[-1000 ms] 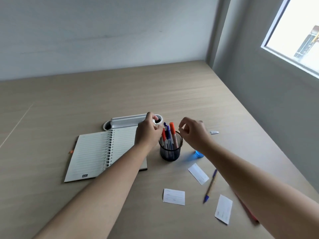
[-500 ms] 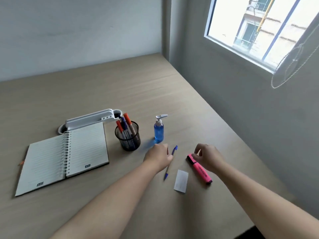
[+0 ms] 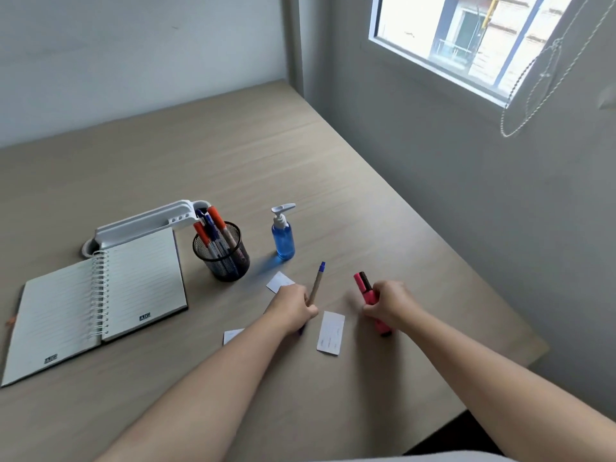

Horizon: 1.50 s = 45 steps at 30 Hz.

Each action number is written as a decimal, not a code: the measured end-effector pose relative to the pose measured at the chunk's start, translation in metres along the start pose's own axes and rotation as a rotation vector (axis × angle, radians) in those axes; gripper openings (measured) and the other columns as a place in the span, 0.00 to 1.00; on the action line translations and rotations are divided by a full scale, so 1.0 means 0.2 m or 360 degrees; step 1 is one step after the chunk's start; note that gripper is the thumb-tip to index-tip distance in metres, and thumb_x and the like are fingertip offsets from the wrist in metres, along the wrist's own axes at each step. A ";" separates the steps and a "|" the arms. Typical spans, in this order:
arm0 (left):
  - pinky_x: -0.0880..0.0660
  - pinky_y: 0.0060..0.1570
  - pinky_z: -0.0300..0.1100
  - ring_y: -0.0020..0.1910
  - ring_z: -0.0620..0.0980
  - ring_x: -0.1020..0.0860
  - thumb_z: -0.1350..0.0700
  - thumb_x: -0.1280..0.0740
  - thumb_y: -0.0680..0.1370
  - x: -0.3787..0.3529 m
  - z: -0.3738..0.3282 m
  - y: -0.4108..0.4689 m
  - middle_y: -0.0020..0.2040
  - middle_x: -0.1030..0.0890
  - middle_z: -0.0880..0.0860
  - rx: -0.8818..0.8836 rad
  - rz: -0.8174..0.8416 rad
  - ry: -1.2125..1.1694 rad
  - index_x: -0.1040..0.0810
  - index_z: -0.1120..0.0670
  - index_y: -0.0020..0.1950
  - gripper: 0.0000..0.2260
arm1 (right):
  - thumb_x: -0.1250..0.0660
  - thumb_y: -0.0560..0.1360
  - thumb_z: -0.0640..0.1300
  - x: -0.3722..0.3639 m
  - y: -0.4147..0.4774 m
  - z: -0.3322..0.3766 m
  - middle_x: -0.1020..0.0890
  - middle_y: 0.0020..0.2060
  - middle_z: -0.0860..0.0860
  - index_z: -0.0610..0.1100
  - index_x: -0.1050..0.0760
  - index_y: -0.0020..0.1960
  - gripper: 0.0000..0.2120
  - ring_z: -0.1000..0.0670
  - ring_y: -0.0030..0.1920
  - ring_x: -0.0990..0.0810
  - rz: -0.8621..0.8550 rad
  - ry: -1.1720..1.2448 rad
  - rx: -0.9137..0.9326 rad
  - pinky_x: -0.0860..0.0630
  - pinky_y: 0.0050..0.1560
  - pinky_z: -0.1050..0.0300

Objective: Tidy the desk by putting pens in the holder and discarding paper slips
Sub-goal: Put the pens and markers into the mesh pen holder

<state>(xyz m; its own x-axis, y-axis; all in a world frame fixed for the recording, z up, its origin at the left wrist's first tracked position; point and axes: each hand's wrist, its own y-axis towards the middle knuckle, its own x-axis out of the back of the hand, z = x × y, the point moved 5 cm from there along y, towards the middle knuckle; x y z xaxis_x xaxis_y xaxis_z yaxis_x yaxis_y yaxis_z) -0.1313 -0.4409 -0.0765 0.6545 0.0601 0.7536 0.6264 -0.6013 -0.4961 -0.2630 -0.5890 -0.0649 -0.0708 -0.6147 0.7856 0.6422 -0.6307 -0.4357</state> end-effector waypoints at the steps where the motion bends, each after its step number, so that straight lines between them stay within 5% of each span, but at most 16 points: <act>1: 0.28 0.38 0.40 0.37 0.52 0.22 0.55 0.35 0.73 0.01 0.01 -0.01 0.38 0.22 0.52 -0.0007 0.0034 -0.0130 0.28 0.54 0.38 0.05 | 0.29 0.68 0.44 0.02 0.00 0.01 0.25 0.35 0.48 0.44 0.28 0.37 0.08 0.48 0.39 0.26 0.0016 0.0096 0.0045 0.33 0.33 0.60; 4: 0.27 0.33 0.40 0.28 0.49 0.23 0.56 0.36 0.73 0.10 0.02 -0.07 0.34 0.22 0.50 -0.0047 0.0056 -0.0533 0.26 0.53 0.40 0.03 | 0.27 0.68 0.44 0.08 -0.03 0.14 0.25 0.32 0.51 0.44 0.26 0.39 0.09 0.50 0.35 0.27 0.0144 0.0381 0.0260 0.33 0.31 0.61; 9: 0.30 0.24 0.37 0.23 0.45 0.28 0.56 0.37 0.76 0.47 0.10 -0.19 0.30 0.24 0.51 -0.0119 -0.0354 -0.0795 0.25 0.54 0.35 0.10 | 0.32 0.74 0.43 0.19 -0.12 0.58 0.24 0.29 0.50 0.43 0.26 0.38 0.07 0.59 0.25 0.28 0.0239 0.0541 0.0659 0.30 0.30 0.67; 12: 0.27 0.28 0.40 0.23 0.49 0.26 0.53 0.37 0.78 0.75 0.19 -0.22 0.32 0.20 0.56 -0.0125 -0.0670 -0.0849 0.24 0.55 0.35 0.12 | 0.35 0.76 0.41 0.26 -0.16 0.88 0.25 0.28 0.48 0.37 0.25 0.41 0.08 0.61 0.22 0.29 0.0185 0.0568 0.0863 0.33 0.26 0.72; 14: 0.22 0.32 0.44 0.26 0.53 0.22 0.53 0.36 0.76 0.92 0.26 -0.24 0.37 0.17 0.60 -0.0127 -0.0853 -0.0877 0.21 0.58 0.42 0.10 | 0.34 0.75 0.42 0.30 -0.16 1.06 0.25 0.27 0.50 0.41 0.25 0.37 0.09 0.60 0.22 0.29 0.0082 0.0542 0.0980 0.33 0.26 0.71; 16: 0.22 0.34 0.43 0.25 0.47 0.23 0.53 0.35 0.76 1.04 0.33 -0.26 0.34 0.18 0.54 -0.0140 -0.0970 -0.0834 0.19 0.59 0.48 0.10 | 0.32 0.73 0.43 0.31 -0.12 1.21 0.25 0.27 0.56 0.47 0.26 0.36 0.08 0.59 0.26 0.27 -0.0017 0.0499 0.1066 0.32 0.29 0.67; 21: 0.23 0.42 0.42 0.31 0.49 0.21 0.52 0.36 0.77 1.12 0.45 -0.20 0.36 0.21 0.50 -0.0084 -0.0976 -0.0739 0.22 0.53 0.46 0.06 | 0.31 0.72 0.45 0.19 0.01 1.40 0.23 0.33 0.54 0.43 0.21 0.45 0.06 0.54 0.33 0.27 -0.0153 0.0410 0.1064 0.34 0.32 0.61; 25: 0.21 0.50 0.49 0.42 0.56 0.18 0.50 0.37 0.77 1.02 0.53 -0.09 0.40 0.17 0.55 0.0004 -0.0786 -0.0655 0.23 0.54 0.43 0.09 | 0.32 0.71 0.43 0.04 0.12 1.43 0.19 0.37 0.49 0.47 0.25 0.37 0.05 0.50 0.34 0.25 -0.0095 0.0243 0.1009 0.33 0.32 0.60; 29: 0.24 0.48 0.47 0.41 0.55 0.20 0.53 0.36 0.77 0.96 0.57 -0.03 0.38 0.19 0.56 0.0042 -0.0772 -0.0641 0.24 0.56 0.41 0.08 | 0.32 0.70 0.44 -0.07 0.20 1.41 0.17 0.41 0.41 0.38 0.23 0.43 0.08 0.42 0.41 0.22 -0.0013 -0.0023 0.0944 0.33 0.36 0.56; 33: 0.22 0.47 0.48 0.41 0.58 0.18 0.55 0.35 0.76 0.96 0.60 0.00 0.33 0.23 0.52 0.0005 -0.0857 -0.0619 0.24 0.55 0.40 0.06 | 0.30 0.69 0.46 -0.12 0.23 1.42 0.23 0.38 0.47 0.44 0.24 0.41 0.06 0.45 0.40 0.26 0.0019 -0.0080 0.0973 0.35 0.36 0.56; 37: 0.21 0.46 0.46 0.41 0.57 0.17 0.56 0.33 0.76 0.96 0.60 0.02 0.32 0.23 0.51 -0.0001 -0.0892 -0.0587 0.21 0.57 0.42 0.05 | 0.30 0.70 0.46 -0.16 0.25 1.41 0.27 0.44 0.46 0.41 0.21 0.49 0.11 0.44 0.47 0.25 -0.0008 -0.0285 0.1066 0.33 0.44 0.55; 41: 0.25 0.41 0.43 0.38 0.53 0.20 0.56 0.32 0.75 0.95 0.62 0.00 0.33 0.24 0.49 -0.0005 -0.0997 -0.0663 0.27 0.53 0.49 0.06 | 0.29 0.70 0.45 -0.15 0.25 1.37 0.24 0.47 0.45 0.42 0.23 0.54 0.14 0.46 0.47 0.26 -0.0096 -0.0149 0.1038 0.35 0.44 0.57; 45: 0.31 0.36 0.40 0.35 0.48 0.26 0.55 0.33 0.75 0.92 0.66 -0.07 0.34 0.25 0.48 0.0103 -0.1157 -0.0790 0.31 0.53 0.51 0.09 | 0.33 0.73 0.45 -0.09 0.21 1.30 0.26 0.38 0.51 0.44 0.28 0.52 0.09 0.51 0.40 0.29 -0.0351 0.0268 0.0938 0.37 0.35 0.61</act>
<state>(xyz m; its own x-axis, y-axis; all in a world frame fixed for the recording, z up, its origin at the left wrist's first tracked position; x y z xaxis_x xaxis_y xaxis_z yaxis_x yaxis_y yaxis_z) 0.0369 -0.3155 0.0124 0.1837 0.7582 0.6255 0.9722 -0.2342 -0.0016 -0.0361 -0.4805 0.0171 -0.3367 -0.5966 0.7285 0.9066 -0.4143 0.0797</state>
